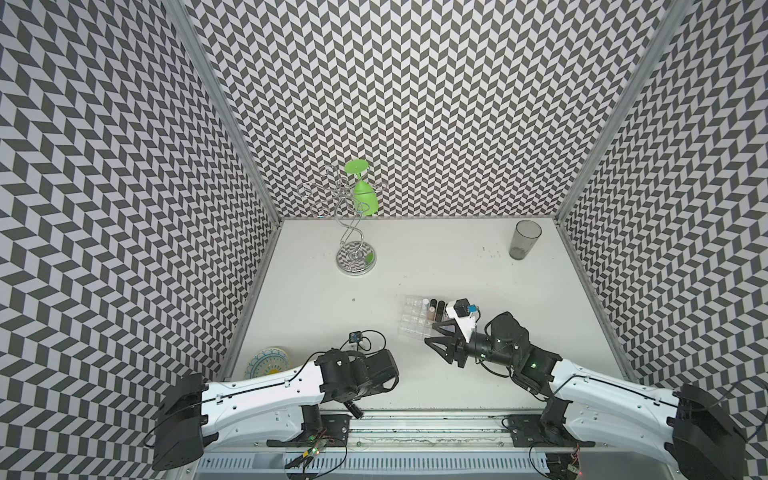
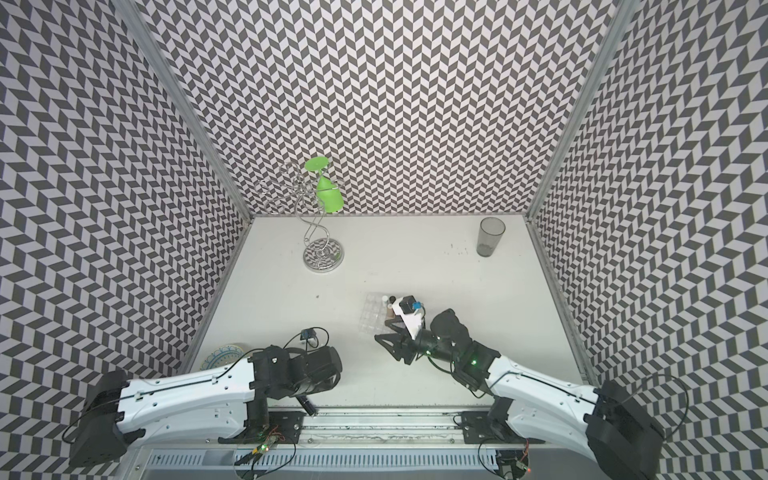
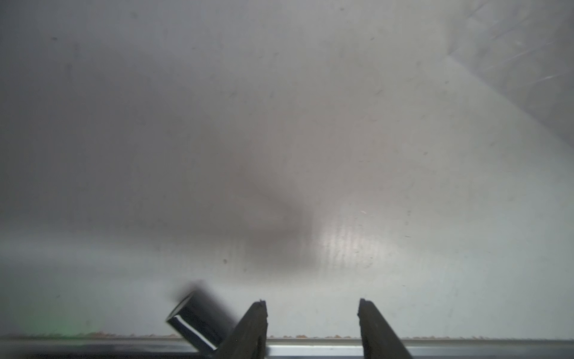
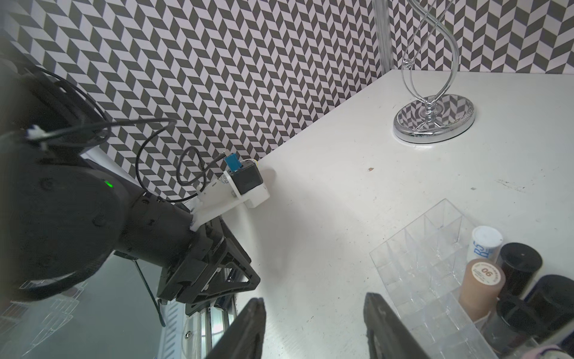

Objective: Arrange the lipsticks in the organizer
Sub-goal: Pick up the lipstick at the center of the board.

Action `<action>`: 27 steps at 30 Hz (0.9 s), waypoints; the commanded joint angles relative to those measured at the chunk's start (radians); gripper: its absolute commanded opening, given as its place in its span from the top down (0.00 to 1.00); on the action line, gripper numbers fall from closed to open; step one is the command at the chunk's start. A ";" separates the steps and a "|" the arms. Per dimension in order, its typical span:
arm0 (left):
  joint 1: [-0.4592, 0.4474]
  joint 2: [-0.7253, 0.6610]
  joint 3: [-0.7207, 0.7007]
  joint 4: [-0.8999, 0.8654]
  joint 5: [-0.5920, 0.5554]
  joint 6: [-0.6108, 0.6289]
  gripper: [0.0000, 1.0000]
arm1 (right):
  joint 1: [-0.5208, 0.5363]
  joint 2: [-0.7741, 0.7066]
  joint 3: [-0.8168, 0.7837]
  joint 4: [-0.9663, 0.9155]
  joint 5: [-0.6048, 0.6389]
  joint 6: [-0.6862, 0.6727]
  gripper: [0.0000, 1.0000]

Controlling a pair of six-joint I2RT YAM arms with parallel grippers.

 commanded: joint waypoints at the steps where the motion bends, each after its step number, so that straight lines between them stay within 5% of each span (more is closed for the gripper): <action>1: -0.009 -0.014 0.041 -0.213 -0.038 -0.122 0.44 | 0.006 -0.021 -0.010 0.068 -0.049 0.006 0.45; 14: 0.004 -0.196 -0.132 -0.100 0.090 -0.177 0.55 | 0.005 -0.122 -0.051 0.076 -0.028 0.014 0.45; 27: 0.098 -0.166 -0.217 0.063 0.141 -0.064 0.56 | 0.005 -0.151 -0.072 0.079 -0.006 0.013 0.44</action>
